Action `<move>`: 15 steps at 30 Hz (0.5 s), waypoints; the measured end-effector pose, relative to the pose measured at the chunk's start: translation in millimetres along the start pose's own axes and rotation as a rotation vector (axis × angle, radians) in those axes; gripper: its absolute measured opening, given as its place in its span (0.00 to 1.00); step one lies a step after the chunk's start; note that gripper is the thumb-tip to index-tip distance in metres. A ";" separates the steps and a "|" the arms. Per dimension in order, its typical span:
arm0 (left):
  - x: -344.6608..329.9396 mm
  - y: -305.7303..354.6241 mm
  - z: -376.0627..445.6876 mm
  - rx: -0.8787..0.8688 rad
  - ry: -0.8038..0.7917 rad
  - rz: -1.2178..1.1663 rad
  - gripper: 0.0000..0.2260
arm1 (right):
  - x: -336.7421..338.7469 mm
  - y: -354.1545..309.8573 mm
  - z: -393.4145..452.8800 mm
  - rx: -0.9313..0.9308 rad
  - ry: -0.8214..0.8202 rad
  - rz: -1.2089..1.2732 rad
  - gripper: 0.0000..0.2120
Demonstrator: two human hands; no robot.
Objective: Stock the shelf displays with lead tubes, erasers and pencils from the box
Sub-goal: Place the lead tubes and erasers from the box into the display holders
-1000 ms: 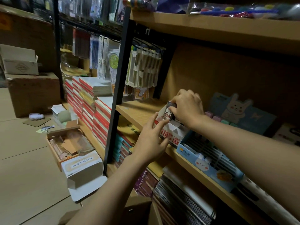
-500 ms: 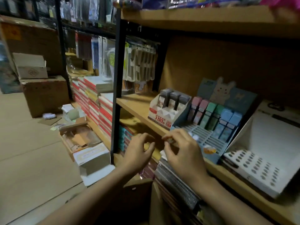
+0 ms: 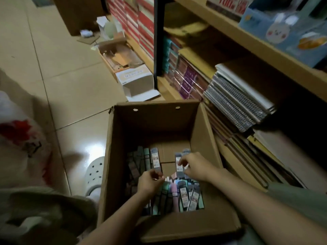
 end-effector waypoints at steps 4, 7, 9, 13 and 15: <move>0.4 -29.6 -1.4 0.021 -0.005 0.118 0.16 | -38.1 -3.2 20.1 -0.060 -0.100 0.007 0.21; 2.4 -31.5 5.3 -0.056 0.028 0.278 0.20 | -66.9 -5.3 26.7 -0.080 -0.165 -0.105 0.29; 1.8 -29.9 10.4 -0.096 0.014 0.425 0.25 | -80.2 -4.2 29.4 -0.070 -0.167 -0.228 0.34; -3.7 -36.5 19.2 -0.073 -0.049 0.509 0.25 | -93.6 2.4 33.7 -0.064 -0.121 -0.280 0.31; -5.7 -37.5 23.4 -0.090 -0.062 0.520 0.22 | -95.1 5.8 35.6 -0.082 -0.096 -0.227 0.29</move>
Point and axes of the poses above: each hand's wrist, its own z-axis towards the middle knuckle, its own x-axis out of the back of the hand, y = z × x, the point moved 2 cm from there along z, towards the middle knuckle, and after that the axes turned 7 degrees about -z, right-handed, at the moved point
